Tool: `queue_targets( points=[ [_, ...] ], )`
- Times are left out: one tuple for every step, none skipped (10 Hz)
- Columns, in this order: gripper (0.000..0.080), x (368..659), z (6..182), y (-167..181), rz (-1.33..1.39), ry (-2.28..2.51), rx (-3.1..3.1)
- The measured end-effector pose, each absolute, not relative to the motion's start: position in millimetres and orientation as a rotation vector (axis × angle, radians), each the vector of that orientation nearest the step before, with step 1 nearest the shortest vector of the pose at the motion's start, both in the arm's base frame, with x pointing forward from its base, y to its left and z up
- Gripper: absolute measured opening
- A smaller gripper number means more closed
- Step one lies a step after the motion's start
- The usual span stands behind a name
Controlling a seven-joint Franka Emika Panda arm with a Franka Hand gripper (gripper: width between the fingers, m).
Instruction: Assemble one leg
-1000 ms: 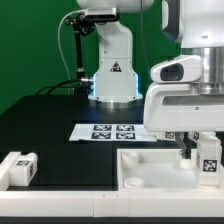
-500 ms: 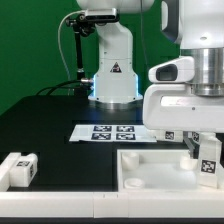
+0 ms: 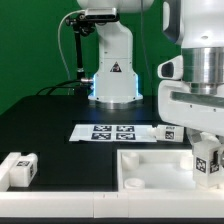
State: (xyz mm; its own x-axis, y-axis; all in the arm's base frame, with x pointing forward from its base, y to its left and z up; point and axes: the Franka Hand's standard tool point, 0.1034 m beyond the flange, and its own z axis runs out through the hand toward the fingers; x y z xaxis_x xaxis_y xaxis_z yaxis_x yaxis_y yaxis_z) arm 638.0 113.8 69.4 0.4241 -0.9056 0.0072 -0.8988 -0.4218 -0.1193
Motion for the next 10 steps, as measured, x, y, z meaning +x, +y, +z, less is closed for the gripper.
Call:
queue_targets(
  points=[
    [0.0285,637.9,68.4,115.6,-0.077,1.877,-2.360],
    [0.0285,638.4,68.2,116.4,-0.044,2.046,-2.182],
    [0.0285,638.9,68.2,114.9,-0.020,2.136,-2.073],
    [0.0285,638.9,68.1,115.0,-0.018,2.144,-2.065],
    [0.0285,638.8,68.1,115.0,-0.022,2.108,-2.102],
    [0.0440,638.8,68.0,115.3,-0.023,2.100,-2.110],
    [0.0440,639.3,68.7,115.9,-0.046,1.895,-2.302],
    [0.0595,640.3,69.6,115.7,-0.062,1.672,-2.471],
    [0.0633,637.0,69.0,119.5,-0.041,1.517,-2.582],
    [0.0633,634.0,67.5,121.1,-0.033,1.367,-2.675]
  ],
)
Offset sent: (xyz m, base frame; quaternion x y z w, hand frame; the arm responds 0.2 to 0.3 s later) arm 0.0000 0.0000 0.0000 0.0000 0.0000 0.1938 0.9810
